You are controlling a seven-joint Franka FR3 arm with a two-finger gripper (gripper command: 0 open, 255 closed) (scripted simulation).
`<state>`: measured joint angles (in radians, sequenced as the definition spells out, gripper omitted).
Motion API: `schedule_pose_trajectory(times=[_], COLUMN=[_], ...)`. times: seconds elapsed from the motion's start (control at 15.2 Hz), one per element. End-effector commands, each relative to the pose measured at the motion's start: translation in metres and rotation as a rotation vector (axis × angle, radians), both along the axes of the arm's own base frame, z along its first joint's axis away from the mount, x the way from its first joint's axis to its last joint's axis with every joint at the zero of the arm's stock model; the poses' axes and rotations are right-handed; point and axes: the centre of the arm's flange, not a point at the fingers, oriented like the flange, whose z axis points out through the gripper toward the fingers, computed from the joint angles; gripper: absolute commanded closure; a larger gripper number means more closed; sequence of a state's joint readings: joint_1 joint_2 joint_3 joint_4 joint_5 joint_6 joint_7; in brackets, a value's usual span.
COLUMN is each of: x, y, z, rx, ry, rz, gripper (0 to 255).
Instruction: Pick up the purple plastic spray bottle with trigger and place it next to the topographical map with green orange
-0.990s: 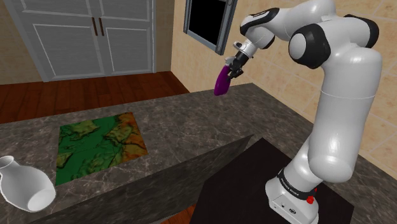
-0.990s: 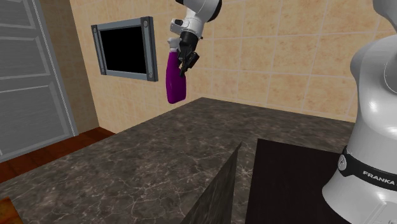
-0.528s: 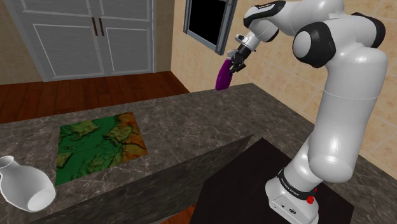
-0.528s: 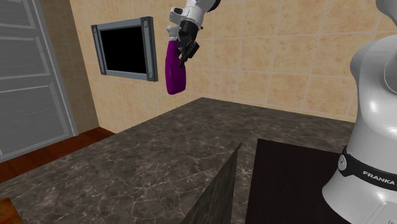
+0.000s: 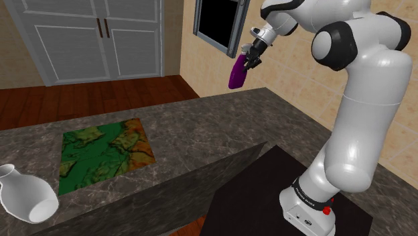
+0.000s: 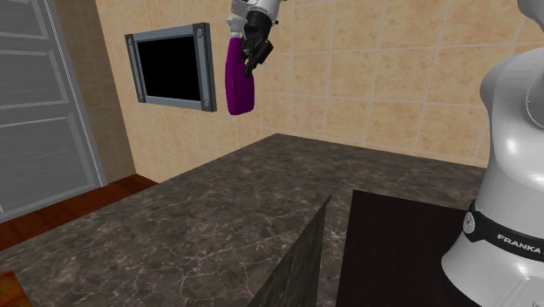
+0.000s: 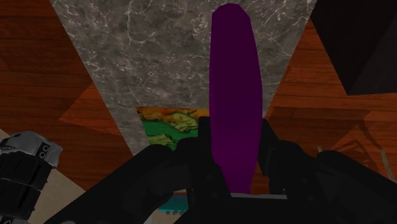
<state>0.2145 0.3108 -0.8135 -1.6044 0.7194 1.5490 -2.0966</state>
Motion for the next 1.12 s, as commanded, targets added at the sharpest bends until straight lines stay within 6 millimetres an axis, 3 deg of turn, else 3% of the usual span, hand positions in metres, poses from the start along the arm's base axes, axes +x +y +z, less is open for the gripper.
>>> schedule_pose_trajectory(times=[0.0, 1.06], x=[0.0, -0.017], y=[-0.001, 0.21], z=[0.009, 0.01], rx=[0.0, 0.0], ry=[0.0, 0.0], rz=[0.0, 0.0], gripper=[255, 255])
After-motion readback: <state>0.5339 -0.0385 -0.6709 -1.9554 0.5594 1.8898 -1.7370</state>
